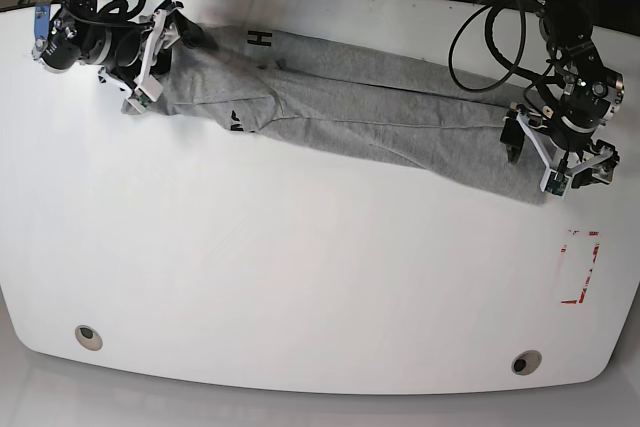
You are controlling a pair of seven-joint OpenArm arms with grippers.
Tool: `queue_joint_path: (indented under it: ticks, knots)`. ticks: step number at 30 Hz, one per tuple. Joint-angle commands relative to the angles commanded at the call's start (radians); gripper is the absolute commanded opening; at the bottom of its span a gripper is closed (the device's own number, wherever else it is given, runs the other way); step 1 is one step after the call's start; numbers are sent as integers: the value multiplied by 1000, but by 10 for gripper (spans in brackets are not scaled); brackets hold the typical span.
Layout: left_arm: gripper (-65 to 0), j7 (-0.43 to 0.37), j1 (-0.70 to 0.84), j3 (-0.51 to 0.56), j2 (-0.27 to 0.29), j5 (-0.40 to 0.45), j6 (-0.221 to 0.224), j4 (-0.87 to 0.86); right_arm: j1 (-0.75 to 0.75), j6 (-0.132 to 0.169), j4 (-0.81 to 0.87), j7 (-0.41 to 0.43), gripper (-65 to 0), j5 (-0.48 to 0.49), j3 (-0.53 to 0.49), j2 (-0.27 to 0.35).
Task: Layout the t-shirt on the table in an organized manner, then fold the t-shirt properly
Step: 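Pull the folded shirt straight with both grippers holding its ends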
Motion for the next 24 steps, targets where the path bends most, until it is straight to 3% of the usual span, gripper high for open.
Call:
queue_joint_path:
  ticks: [6, 12, 16, 20, 24]
  knots:
    - [0, 0, -2, 0, -2, 0, 0, -31, 6, 0, 2, 0, -122, 130, 127, 31]
    - [0, 0, -2, 0, -2, 0, 0, -32, 92, 6, 0, 0, -122, 163, 167, 25]
    - [0, 0, -3, 2, -2, 0, 0, -32, 127, 8, -2, 2, -155, 160, 170, -55]
    - [0, 0, -21, 2, 0, 0, 0, -29, 141, 8, -5, 3, -267, 155, 163, -132]
    - [0, 0, -21, 2, 2, -2, 0, -25, 140, 8, -32, 20, -450, 143, 161, -199]
